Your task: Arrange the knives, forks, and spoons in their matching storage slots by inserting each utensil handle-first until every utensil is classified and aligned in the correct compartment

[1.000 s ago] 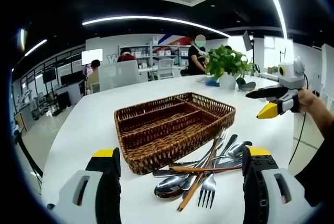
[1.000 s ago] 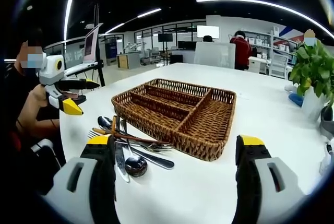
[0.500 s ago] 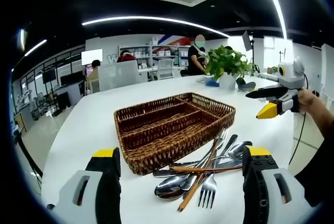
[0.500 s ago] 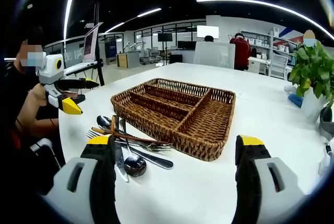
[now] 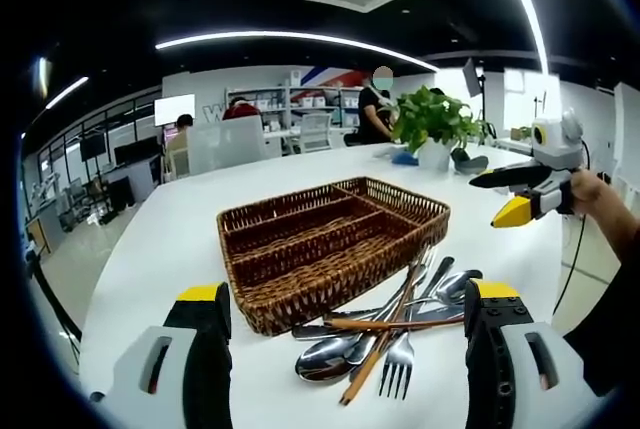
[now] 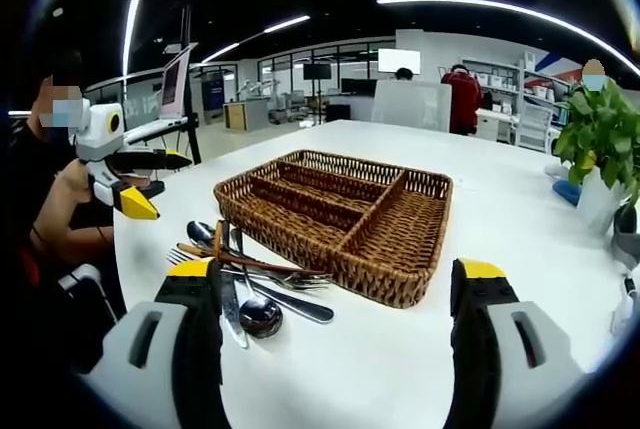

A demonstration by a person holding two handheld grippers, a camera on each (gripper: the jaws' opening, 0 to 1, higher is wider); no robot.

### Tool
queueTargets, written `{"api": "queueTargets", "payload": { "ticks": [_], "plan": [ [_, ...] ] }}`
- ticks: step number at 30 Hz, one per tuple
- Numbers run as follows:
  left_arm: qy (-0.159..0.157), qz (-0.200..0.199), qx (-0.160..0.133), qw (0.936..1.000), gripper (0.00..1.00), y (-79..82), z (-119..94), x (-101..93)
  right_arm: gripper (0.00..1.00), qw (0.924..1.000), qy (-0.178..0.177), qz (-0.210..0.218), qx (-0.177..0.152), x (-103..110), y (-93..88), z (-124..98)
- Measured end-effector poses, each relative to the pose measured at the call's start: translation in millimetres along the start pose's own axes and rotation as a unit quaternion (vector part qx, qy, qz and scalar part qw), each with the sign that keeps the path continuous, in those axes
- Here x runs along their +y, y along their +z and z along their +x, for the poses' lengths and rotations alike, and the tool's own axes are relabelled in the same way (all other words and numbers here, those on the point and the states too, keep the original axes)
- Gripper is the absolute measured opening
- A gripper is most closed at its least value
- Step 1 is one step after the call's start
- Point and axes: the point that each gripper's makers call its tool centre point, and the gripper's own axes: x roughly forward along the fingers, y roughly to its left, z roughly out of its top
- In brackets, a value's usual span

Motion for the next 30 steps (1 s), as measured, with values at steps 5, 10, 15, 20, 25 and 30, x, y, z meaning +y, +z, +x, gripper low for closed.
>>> {"api": "queueTargets", "payload": {
  "ticks": [5,10,15,20,25,30],
  "plan": [
    [-0.001,0.001,0.000,1.0000,0.99,0.2,0.5,-0.4,0.97,1.0000,0.003,-0.002,0.000,1.4,0.3,0.4],
    [-0.002,0.001,0.002,1.0000,0.99,-0.6,1.8,-1.0,0.97,1.0000,0.003,-0.002,0.001,1.6,-0.7,0.6],
    [-0.005,0.002,0.003,1.0000,0.99,-0.7,2.3,-2.6,0.97,1.0000,0.006,-0.002,0.001,3.3,-0.3,0.7],
    [-0.004,0.004,0.005,1.0000,0.99,-1.7,2.3,-2.7,0.97,0.9999,0.008,-0.008,0.003,6.1,-0.7,1.8],
    [-0.005,0.005,0.006,1.0000,0.99,-2.4,2.0,-2.5,0.95,0.9998,0.015,-0.009,0.002,12.8,-1.6,5.2],
    [-0.017,0.007,-0.004,0.9998,0.99,-1.7,1.3,-6.9,0.92,0.9993,0.034,-0.014,0.001,26.7,-2.5,11.3]
  ]
}}
